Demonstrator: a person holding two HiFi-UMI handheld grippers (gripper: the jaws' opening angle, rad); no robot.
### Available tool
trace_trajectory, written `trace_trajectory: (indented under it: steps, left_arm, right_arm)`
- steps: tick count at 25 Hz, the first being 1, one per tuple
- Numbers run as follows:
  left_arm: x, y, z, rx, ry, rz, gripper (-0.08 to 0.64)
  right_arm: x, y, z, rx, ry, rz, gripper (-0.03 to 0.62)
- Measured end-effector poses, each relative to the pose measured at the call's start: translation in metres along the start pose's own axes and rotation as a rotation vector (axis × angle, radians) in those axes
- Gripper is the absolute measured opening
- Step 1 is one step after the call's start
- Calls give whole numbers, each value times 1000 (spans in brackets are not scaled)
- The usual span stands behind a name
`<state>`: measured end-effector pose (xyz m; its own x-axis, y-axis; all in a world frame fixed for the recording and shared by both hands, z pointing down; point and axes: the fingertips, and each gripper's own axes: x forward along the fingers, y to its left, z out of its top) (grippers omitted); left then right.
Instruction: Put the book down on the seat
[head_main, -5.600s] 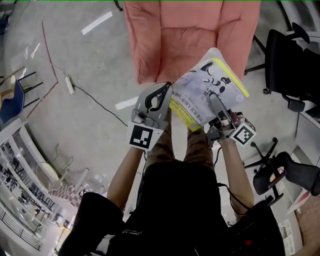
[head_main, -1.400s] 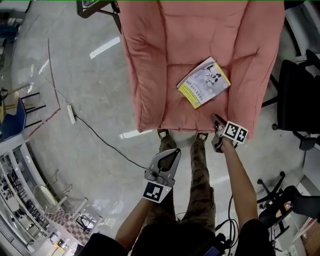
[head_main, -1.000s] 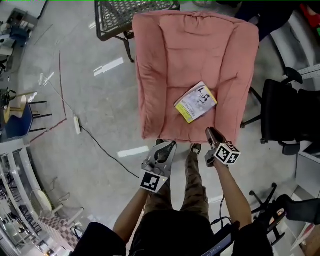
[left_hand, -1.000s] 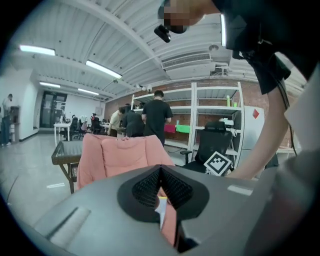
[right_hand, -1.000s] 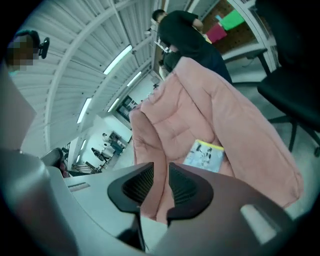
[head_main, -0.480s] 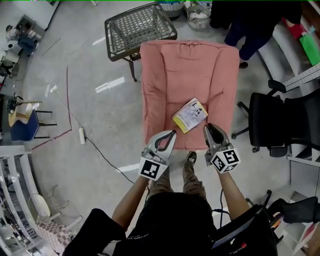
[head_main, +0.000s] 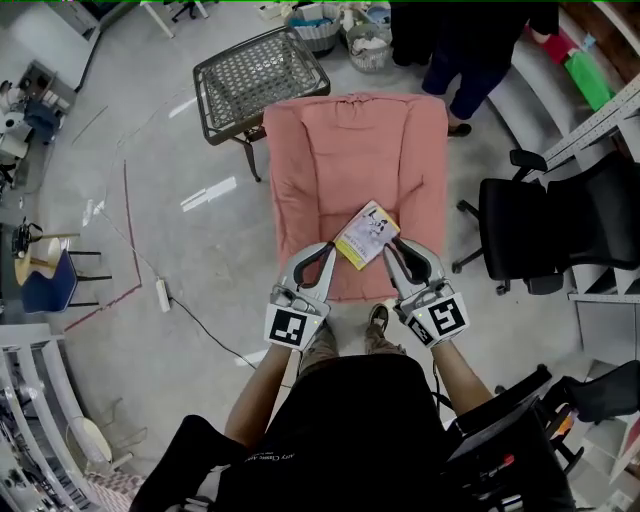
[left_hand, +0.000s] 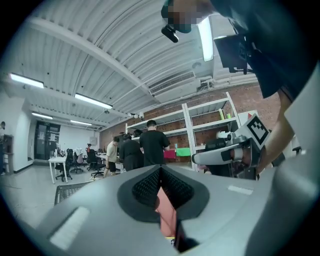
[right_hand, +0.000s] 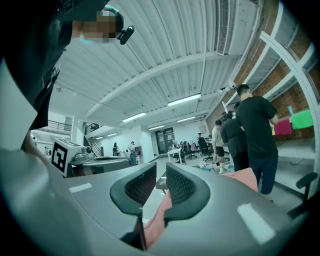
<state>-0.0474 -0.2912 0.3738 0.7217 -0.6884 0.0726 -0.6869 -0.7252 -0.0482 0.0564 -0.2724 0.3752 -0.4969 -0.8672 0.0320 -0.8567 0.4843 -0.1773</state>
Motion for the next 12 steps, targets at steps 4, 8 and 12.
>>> trace_trajectory:
  steps: [4, 8, 12]
  left_arm:
    - [-1, 1, 15, 35, -18, -1, -3]
    - [-3, -1, 22, 65, -25, -8, -3]
    - [-7, -6, 18, 65, -31, -6, -2]
  right_arm:
    - [-3, 7, 21, -67, -40, -1, 35]
    - [-13, 13, 35, -132, -58, -7, 20]
    - [-27, 18, 31, -159, -48, -24, 20]
